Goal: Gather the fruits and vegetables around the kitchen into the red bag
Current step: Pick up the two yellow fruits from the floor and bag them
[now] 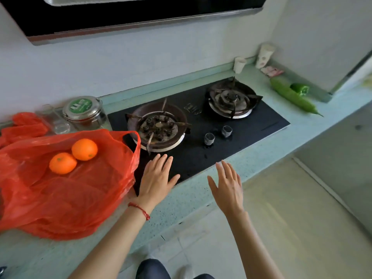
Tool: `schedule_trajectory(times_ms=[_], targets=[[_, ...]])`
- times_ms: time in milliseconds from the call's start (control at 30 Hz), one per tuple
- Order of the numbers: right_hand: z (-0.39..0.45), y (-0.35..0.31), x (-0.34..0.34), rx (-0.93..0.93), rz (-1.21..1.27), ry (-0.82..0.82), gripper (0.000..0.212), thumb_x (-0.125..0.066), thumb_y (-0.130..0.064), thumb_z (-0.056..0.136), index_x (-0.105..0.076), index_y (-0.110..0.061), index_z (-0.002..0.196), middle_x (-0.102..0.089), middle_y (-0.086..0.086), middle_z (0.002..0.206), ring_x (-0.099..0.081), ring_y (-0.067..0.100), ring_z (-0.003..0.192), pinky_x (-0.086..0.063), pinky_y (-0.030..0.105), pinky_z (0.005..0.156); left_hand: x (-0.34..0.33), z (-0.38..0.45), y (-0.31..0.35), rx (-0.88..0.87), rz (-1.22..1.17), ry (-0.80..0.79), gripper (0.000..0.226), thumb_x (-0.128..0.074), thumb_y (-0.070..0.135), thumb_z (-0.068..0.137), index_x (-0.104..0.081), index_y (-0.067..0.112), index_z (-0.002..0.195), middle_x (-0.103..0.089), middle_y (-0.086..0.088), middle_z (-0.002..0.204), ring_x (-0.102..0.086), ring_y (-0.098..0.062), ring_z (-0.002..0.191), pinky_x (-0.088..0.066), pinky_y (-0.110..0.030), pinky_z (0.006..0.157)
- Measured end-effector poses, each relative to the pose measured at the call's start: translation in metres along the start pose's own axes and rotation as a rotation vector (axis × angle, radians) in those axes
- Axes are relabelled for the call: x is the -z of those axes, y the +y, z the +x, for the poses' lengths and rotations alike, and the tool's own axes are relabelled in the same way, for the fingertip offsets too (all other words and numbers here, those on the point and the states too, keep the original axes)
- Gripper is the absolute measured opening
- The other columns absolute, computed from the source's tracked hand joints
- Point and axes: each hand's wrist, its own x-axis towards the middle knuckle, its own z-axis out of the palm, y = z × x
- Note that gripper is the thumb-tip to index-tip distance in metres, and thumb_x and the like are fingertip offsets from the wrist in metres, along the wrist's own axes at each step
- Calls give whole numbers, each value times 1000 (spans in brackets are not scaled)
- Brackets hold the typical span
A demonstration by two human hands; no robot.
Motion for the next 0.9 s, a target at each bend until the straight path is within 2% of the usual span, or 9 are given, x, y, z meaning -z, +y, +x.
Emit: schedule_trajectory(times_ms=[100, 267, 333, 533, 700, 900], targets=[[-18, 29, 16, -116, -20, 41, 48, -47, -39, 85, -59, -6, 117, -62, 16, 124, -59, 34, 115, -48, 46, 92, -4, 9, 33, -103, 36, -21, 62, -36, 49, 81, -57, 5, 119, -64, -16, 118, -58, -34, 113, -50, -48, 89], [-54, 64, 34, -283, -50, 118, 66, -16, -52, 95, -58, -7, 120, -62, 16, 124, -58, 33, 116, -48, 43, 94, -11, 21, 76, -315, 65, -40, 62, -35, 50, 80, -57, 7, 120, -63, -15, 119, -59, -33, 112, -50, -45, 87], [-68, 74, 40, -366, -52, 168, 70, -12, -53, 94, -58, -6, 120, -61, 17, 125, -57, 33, 117, -47, 44, 94, -14, 27, 91, -411, 54, -52, 63, -36, 50, 80, -56, 6, 120, -63, -16, 120, -58, -34, 112, -50, -45, 88], [-118, 86, 51, -637, -81, 297, 67, -15, -53, 94, -59, -7, 117, -61, 16, 124, -57, 32, 117, -48, 43, 93, -27, 36, 134, -687, 39, -98, 66, -35, 52, 80, -57, 6, 121, -62, -16, 122, -57, -34, 114, -48, -48, 91], [-169, 85, 51, -858, -115, 364, 55, -39, -46, 85, -59, -7, 118, -61, 16, 125, -57, 32, 118, -48, 43, 92, -34, 28, 174, -891, 31, -126, 67, -33, 53, 81, -55, 7, 123, -61, -15, 123, -57, -33, 115, -48, -47, 91], [-239, 82, 60, -1093, -183, 397, 55, -40, -45, 83, -60, -7, 117, -62, 15, 123, -60, 31, 114, -53, 42, 84, -45, -7, 231, -1111, -1, -179, 65, -35, 52, 80, -56, 6, 121, -62, -15, 121, -59, -33, 112, -49, -48, 89]])
